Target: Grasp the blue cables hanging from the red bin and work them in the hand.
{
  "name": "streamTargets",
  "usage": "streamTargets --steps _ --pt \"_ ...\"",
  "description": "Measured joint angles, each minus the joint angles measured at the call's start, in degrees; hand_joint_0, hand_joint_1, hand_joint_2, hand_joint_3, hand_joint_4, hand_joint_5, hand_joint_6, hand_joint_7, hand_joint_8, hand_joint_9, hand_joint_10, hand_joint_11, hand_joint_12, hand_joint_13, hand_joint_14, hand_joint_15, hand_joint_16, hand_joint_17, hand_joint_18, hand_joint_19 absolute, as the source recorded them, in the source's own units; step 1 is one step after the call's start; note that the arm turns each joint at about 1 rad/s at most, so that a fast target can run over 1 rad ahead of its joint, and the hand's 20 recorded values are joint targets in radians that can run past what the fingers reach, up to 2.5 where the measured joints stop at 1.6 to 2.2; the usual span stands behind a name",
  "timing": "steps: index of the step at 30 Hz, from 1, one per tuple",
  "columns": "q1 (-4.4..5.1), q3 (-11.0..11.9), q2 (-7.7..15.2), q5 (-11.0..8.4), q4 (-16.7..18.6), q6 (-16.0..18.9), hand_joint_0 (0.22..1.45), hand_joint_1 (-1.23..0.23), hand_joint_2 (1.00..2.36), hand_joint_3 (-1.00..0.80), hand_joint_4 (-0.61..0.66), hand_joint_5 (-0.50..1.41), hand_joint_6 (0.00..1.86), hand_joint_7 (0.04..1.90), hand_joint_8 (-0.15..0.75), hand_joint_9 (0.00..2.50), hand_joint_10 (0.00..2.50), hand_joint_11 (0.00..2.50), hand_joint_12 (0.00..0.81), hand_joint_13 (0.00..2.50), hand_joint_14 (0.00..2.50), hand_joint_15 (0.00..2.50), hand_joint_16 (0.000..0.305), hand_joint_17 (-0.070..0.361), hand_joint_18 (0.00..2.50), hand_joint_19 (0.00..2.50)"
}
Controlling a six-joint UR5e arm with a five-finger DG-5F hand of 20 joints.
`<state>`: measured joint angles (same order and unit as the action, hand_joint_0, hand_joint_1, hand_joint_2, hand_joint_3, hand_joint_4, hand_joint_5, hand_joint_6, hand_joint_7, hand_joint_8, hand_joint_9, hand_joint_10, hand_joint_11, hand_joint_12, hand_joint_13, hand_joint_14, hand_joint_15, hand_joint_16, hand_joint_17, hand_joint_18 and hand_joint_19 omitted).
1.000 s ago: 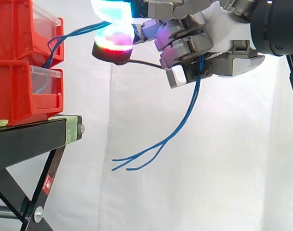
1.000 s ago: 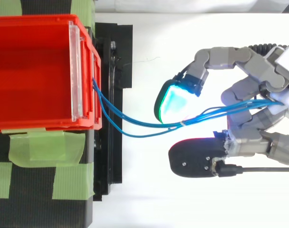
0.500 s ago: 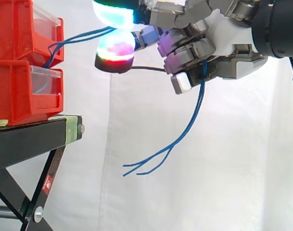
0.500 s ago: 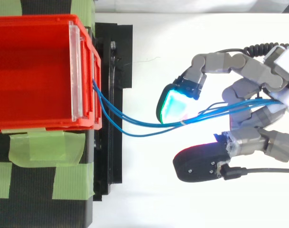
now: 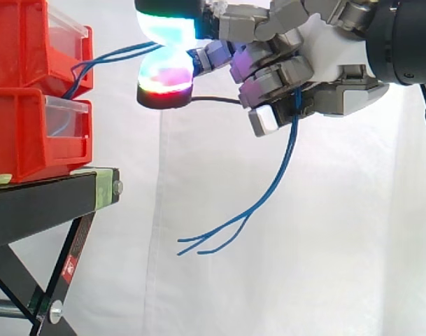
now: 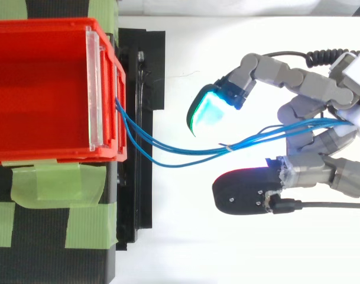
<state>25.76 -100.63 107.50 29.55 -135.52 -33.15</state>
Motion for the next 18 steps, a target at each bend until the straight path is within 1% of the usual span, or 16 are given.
streamTargets --steps 5,7,8,9,13,18 --pt "-0.07 0.0 0.0 0.03 0.1 -0.1 0.9 -0.6 1.01 -0.82 0.31 0.33 0.02 1.44 0.58 1.71 2.5 2.5 0.706 2.1 2.5 2.15 0.21 0.158 2.5 0.77" --pt "-0.08 0.0 0.0 0.05 0.2 -0.1 0.88 -0.63 1.0 -0.92 0.3 0.3 0.18 1.41 0.58 1.71 2.5 2.5 0.706 2.1 2.5 2.15 0.21 0.158 2.5 0.77" --pt "-0.08 0.0 0.0 0.06 0.2 -0.1 0.87 -0.65 1.0 -0.96 0.3 0.29 0.23 1.39 0.58 1.71 2.5 2.5 0.706 2.1 2.5 2.15 0.21 0.158 2.5 0.77" --pt "-0.08 0.0 0.0 0.06 0.2 -0.2 0.86 -0.65 1.0 -0.99 0.3 0.29 0.24 1.39 0.58 1.71 2.5 2.5 0.706 2.1 2.5 2.15 0.21 0.158 2.5 0.77" --pt "-0.09 0.0 0.0 0.07 0.3 -0.6 0.86 -0.67 1.0 -1.0 0.3 0.28 0.27 1.38 0.58 1.71 2.5 2.5 0.706 2.1 2.5 2.15 0.21 0.158 2.5 0.77" --pt "-0.25 0.6 0.0 0.13 0.2 -2.2 0.86 -0.68 1.0 -1.0 0.3 0.28 0.28 1.36 0.58 1.71 2.5 2.5 0.706 2.1 2.5 2.15 0.21 0.158 2.5 0.77"
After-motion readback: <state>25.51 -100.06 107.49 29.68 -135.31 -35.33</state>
